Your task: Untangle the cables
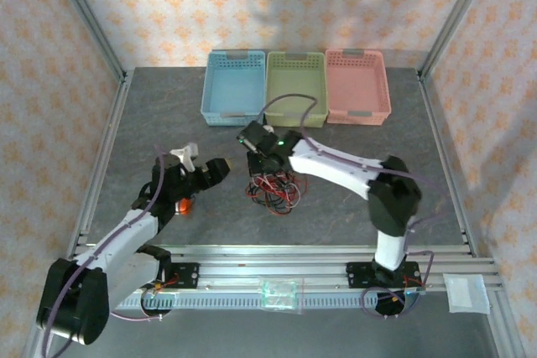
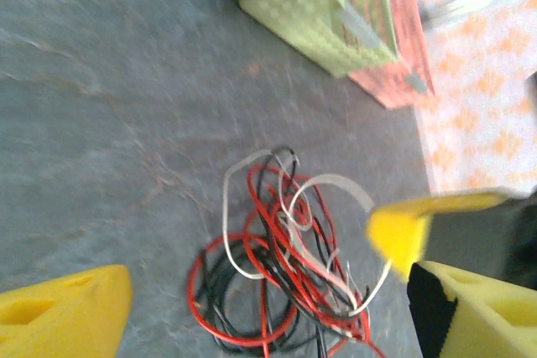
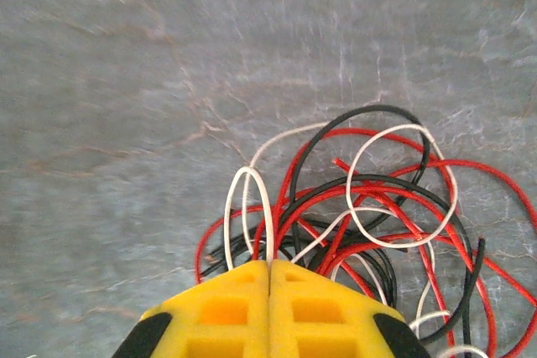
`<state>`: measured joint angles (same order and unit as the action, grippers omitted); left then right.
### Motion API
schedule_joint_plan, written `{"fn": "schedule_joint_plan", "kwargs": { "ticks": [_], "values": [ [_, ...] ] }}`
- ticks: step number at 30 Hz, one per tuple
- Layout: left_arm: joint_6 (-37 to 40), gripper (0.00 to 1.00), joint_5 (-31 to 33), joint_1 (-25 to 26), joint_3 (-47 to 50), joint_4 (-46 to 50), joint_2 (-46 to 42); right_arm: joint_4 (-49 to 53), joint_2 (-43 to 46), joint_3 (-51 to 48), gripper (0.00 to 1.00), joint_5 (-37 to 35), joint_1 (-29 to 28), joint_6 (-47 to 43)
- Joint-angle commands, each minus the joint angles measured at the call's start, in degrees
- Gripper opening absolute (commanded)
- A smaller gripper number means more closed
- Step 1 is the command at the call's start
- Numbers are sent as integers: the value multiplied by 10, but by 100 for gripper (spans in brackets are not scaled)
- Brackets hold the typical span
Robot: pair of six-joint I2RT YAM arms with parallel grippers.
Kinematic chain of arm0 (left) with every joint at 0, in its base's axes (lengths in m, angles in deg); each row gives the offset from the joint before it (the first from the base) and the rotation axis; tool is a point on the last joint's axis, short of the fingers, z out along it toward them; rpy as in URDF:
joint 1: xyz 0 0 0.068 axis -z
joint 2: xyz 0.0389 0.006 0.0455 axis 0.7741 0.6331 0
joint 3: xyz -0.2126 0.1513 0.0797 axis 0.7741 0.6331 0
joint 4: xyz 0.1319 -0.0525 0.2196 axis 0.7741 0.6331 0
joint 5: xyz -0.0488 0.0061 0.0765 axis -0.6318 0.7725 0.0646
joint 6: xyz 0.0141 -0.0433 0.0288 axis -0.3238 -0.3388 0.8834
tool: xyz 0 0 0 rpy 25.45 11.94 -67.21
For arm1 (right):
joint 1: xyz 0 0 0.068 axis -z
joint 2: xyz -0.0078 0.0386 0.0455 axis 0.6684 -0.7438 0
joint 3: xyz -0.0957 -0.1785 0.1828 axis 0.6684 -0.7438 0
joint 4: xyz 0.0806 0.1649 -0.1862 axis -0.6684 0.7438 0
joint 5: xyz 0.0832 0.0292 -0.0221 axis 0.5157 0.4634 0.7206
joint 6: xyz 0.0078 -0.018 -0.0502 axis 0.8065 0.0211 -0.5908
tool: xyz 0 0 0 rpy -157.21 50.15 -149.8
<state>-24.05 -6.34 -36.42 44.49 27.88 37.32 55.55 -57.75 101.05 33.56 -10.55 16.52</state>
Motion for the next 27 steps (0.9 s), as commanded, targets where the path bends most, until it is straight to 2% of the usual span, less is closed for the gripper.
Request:
{"fn": "schedule_joint_plan", "kwargs": {
  "ticks": [1, 6, 10, 14, 19, 24, 27],
  "values": [
    [-7, 86, 50, 49, -10, -56, 10, -107, 61, -61, 0, 33, 12, -11],
    [-51, 86, 127, 108, 20, -135, 22, -180, 152, -154, 0, 67, 48, -24],
    [-68, 86, 144, 160, 5, -190, 58, -210, 204, -198, 0, 77, 64, -30],
    [-59, 85, 164, 211, -40, -194, 113, -228, 237, -224, 0, 68, 69, -42],
    [-77, 81, 188, 232, -70, -213, 184, -258, 276, -248, 0, 62, 74, -46],
    [-75, 82, 204, 248, -101, -223, 219, -274, 288, -251, 0, 104, 75, -48],
    [-66, 81, 224, 254, -129, -192, 242, -286, 291, -253, 0, 124, 75, -47]
  ]
}}
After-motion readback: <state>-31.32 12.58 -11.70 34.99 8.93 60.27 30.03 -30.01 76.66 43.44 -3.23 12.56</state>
